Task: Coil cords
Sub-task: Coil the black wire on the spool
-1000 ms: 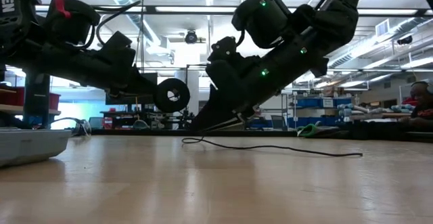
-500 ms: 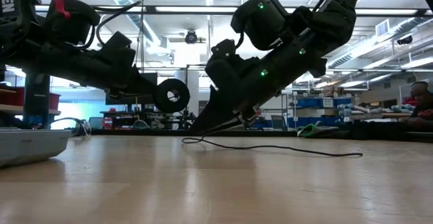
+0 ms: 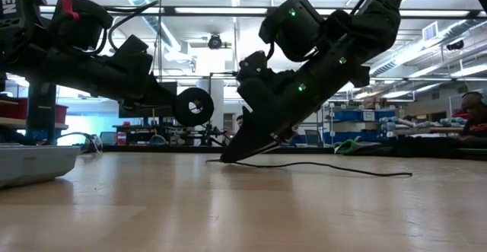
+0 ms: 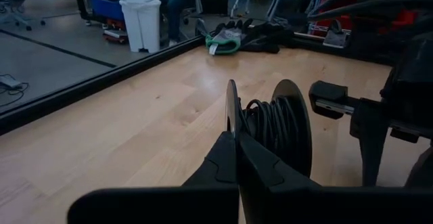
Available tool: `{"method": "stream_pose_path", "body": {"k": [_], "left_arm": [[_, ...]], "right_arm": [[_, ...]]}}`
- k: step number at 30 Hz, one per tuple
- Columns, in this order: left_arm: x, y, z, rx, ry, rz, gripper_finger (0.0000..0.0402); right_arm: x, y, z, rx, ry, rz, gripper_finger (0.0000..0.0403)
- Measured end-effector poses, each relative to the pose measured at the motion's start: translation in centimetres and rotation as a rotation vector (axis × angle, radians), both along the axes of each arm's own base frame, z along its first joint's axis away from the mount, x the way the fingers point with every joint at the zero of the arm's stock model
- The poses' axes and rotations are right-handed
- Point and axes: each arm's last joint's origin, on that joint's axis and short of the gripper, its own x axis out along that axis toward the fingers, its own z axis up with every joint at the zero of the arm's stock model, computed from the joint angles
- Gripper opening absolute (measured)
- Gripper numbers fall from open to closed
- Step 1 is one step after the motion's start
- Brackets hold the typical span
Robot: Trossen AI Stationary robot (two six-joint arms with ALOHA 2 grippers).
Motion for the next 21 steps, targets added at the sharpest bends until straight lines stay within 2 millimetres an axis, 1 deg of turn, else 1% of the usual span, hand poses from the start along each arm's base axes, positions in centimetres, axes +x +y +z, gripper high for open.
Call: {"method": "stream_pose_path", "body": {"k": [4,7,10,13,14,18,21], "left_arm": [[0.0,0.0,0.0,0.000,0.000,0.000,0.0000],[0.0,0.0,0.0,0.000,0.000,0.000,0.0000],[0.0,0.0,0.0,0.000,0.000,0.000,0.0000],[0.0,0.0,0.0,0.000,0.000,0.000,0.0000],[0.0,0.0,0.0,0.000,0.000,0.000,0.0000],[0.0,0.0,0.0,0.000,0.001,0.000,0.0000],[0.0,0.0,0.0,-0.001,0.003,-0.001,0.0000]], "right_arm": [[-0.1,0.0,-0.1,-0.002,0.012,-0.001,0.0097],[-0.1,0.0,-0.1,0.006,0.013,0.010,0.0084],[-0.1,0.0,-0.1,0.002,0.020,0.020,0.0057],[-0.2,0.0,-0.2,-0.026,0.041,0.028,0.0017],[-0.2,-0.1,-0.2,-0.038,0.047,0.027,0.0009],[-0.4,-0.1,0.1,-0.071,0.059,0.014,0.0003],[-1.0,-0.5,1.2,-0.100,0.094,-0.015,0.0002]]}}
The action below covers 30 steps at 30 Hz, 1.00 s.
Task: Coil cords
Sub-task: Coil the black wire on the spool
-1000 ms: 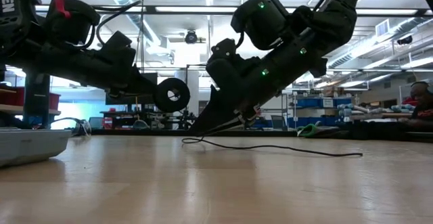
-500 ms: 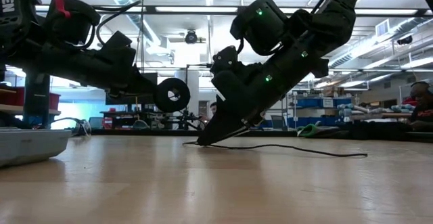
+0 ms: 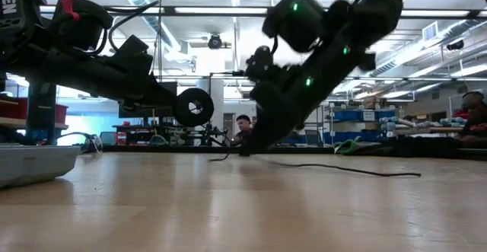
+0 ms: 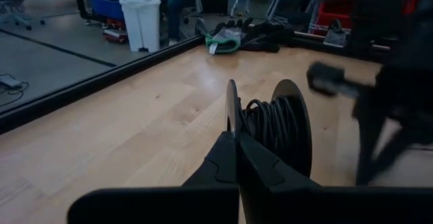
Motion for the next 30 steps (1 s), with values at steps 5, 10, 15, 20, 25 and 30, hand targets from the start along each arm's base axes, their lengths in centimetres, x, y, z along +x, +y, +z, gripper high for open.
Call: {"method": "stream_pose_path", "body": {"k": [5,10,15,20,25,30], "left_arm": [[0.0,-0.1,0.0,-0.025,-0.006,-0.036,0.0000],[0.3,-0.4,0.0,-0.043,-0.009,-0.151,0.0000],[1.2,-0.5,0.1,-0.052,0.035,-0.180,0.0000],[2.4,-0.3,-0.1,-0.053,0.168,-0.123,0.0000],[2.7,-0.1,0.0,-0.044,0.192,-0.057,0.0000],[2.6,-0.1,-0.3,-0.079,0.212,-0.042,0.0000]], "right_arm": [[-2.0,-1.1,3.0,-0.112,0.081,-0.176,0.0001],[-2.6,-2.7,5.9,-0.158,0.009,-0.257,0.0001],[-2.4,-4.4,7.5,-0.173,-0.075,-0.289,0.0001],[-0.9,-4.5,9.6,-0.165,-0.168,-0.204,0.0000],[0.1,-4.0,11.0,-0.207,-0.196,-0.156,0.0000],[0.7,-3.4,12.7,-0.284,-0.224,-0.136,0.0000]]}}
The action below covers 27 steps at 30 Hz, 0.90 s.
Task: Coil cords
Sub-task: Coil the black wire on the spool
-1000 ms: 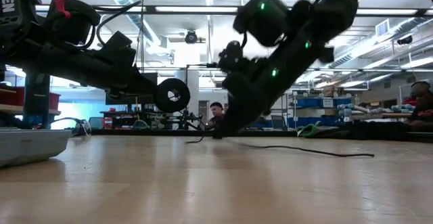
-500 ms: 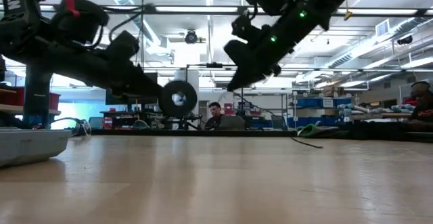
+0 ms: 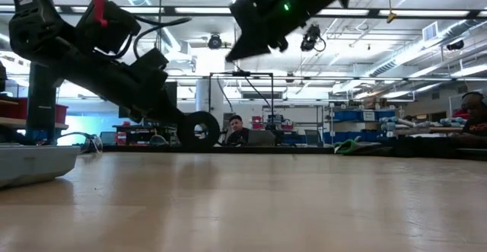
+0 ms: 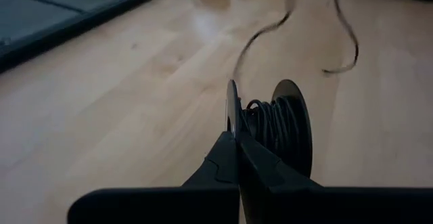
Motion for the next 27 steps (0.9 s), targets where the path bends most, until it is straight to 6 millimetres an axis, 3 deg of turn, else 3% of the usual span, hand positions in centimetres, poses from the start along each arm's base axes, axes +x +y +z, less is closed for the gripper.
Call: {"method": "stream_pose_path", "body": {"k": [9,18,27], "left_arm": [[0.1,0.1,0.2,-0.009,-0.031,0.028,0.0000],[0.3,-0.1,0.7,-0.056,-0.103,0.000,0.0000],[0.0,0.0,0.2,-0.050,-0.062,0.015,0.0000]], "right_arm": [[1.1,0.8,3.0,-0.052,-0.117,0.092,0.0000],[2.7,0.9,-0.4,-0.020,-0.058,0.102,0.0000],[1.4,0.9,-3.0,0.075,0.134,0.050,0.0012]]}}
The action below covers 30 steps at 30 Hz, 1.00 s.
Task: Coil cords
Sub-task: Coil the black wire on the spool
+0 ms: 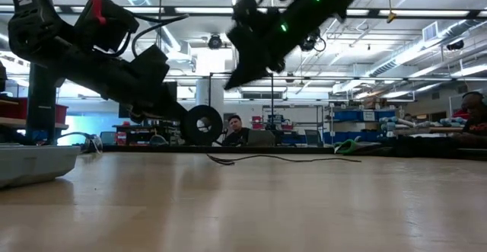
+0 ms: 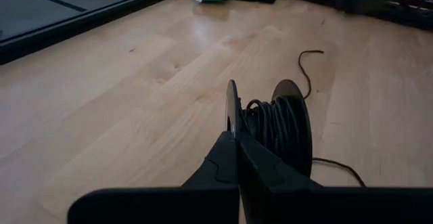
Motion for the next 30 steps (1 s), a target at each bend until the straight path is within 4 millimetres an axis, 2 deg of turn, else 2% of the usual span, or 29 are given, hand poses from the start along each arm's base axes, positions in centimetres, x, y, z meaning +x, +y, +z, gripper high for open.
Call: {"method": "stream_pose_path", "body": {"k": [3,9,12,14,20,30], "left_arm": [[0.0,0.0,0.0,0.000,0.000,-0.001,0.0000],[0.0,0.0,0.0,-0.001,-0.003,-0.001,0.0000],[0.0,0.0,0.0,-0.001,-0.003,-0.001,0.0000],[0.0,0.0,0.1,-0.001,-0.011,-0.002,0.0000],[0.3,0.0,1.0,0.020,-0.097,-0.011,0.0000],[0.5,-0.1,1.8,0.017,-0.186,-0.036,0.0000]], "right_arm": [[-1.0,0.1,-2.1,0.019,0.037,-0.012,0.0011],[-2.7,0.0,-5.2,0.101,-0.134,0.025,0.0008],[-3.6,-0.2,-6.1,0.115,-0.224,0.043,0.0011],[-4.2,-0.4,-6.7,0.113,-0.219,0.037,0.0014],[-4.4,-0.7,-7.0,0.114,-0.209,0.027,0.0042],[-4.3,-0.7,-6.9,0.164,-0.228,0.040,0.0114]]}}
